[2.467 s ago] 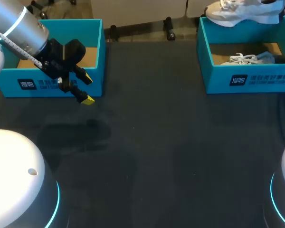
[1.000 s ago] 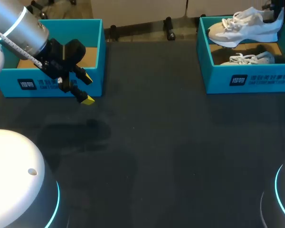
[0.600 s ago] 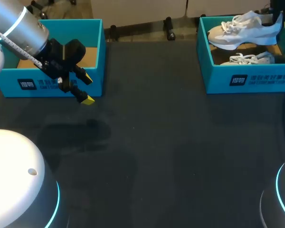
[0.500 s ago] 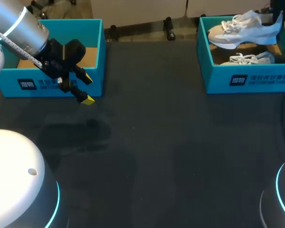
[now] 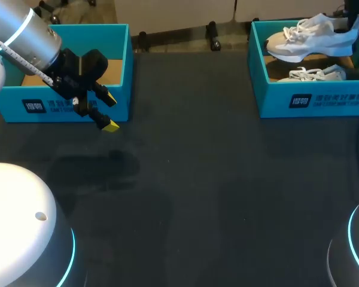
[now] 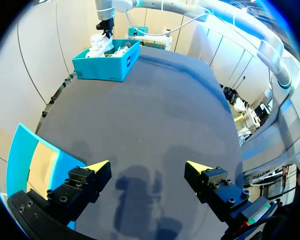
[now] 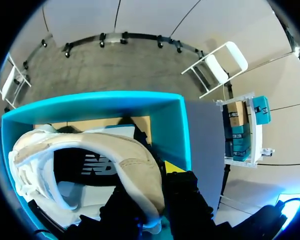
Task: Take the shoe out of the shoebox, open the shoe tongue, remove and reinsert the insole, then place the shoe into the shoebox
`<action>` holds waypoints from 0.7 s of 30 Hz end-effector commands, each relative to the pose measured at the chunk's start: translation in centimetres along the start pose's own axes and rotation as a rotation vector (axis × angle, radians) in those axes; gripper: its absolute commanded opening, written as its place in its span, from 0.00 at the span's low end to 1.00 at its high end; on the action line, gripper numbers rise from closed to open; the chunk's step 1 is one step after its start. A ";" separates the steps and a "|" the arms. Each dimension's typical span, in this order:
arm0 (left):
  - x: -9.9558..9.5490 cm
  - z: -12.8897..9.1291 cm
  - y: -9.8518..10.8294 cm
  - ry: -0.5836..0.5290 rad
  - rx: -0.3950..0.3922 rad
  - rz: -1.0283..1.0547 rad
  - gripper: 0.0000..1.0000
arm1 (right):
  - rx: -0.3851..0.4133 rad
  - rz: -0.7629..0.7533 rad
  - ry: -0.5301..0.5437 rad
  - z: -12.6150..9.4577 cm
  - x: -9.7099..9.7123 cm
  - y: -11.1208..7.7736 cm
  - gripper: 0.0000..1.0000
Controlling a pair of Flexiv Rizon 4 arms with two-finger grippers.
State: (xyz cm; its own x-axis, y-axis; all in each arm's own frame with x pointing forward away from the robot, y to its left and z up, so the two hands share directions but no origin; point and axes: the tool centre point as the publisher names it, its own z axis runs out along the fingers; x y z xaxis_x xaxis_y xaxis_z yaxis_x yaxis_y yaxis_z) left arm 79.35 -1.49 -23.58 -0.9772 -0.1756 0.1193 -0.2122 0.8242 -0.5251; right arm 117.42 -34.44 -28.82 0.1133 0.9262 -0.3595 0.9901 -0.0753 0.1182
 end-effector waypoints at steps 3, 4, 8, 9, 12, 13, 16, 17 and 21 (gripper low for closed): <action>0.1 -0.1 0.0 -0.001 -0.002 -0.001 1.00 | -0.001 0.008 0.010 -0.1 -0.4 0.2 0.00; 0.1 -0.1 0.0 -0.001 -0.002 -0.001 1.00 | -0.002 0.007 0.006 0.0 -0.4 0.1 0.00; 0.1 -0.1 0.0 -0.001 -0.002 -0.001 1.00 | -0.006 0.015 0.007 0.5 -0.4 -0.1 0.00; 0.1 -0.1 0.0 -0.001 -0.002 -0.001 1.00 | -0.007 0.020 0.010 0.6 -0.4 -0.1 0.00; 0.1 -0.1 0.0 -0.001 -0.002 -0.001 1.00 | -0.006 0.024 0.014 0.9 -0.3 -0.2 0.00; 0.1 -0.1 0.0 -0.001 -0.002 -0.001 1.00 | -0.008 0.031 0.029 0.9 -0.2 -0.3 0.00; 0.1 -0.1 0.0 -0.001 -0.002 -0.001 1.00 | -0.007 0.023 0.029 1.1 0.1 -0.4 0.00; 0.1 -0.1 0.0 -0.001 -0.002 -0.001 1.00 | -0.007 0.023 0.030 1.2 0.1 -0.5 0.00; 0.1 -0.1 0.0 -0.001 -0.002 -0.001 1.00 | -0.007 0.015 0.014 2.0 0.5 -0.4 0.00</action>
State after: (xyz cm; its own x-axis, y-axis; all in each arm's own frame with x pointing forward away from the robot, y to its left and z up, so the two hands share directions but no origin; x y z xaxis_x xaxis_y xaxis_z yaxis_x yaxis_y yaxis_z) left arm 79.35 -1.49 -23.58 -0.9772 -0.1756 0.1193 -0.2123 0.8242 -0.5251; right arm 117.08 -34.82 -30.33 0.1253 0.9338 -0.3350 0.9882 -0.0873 0.1260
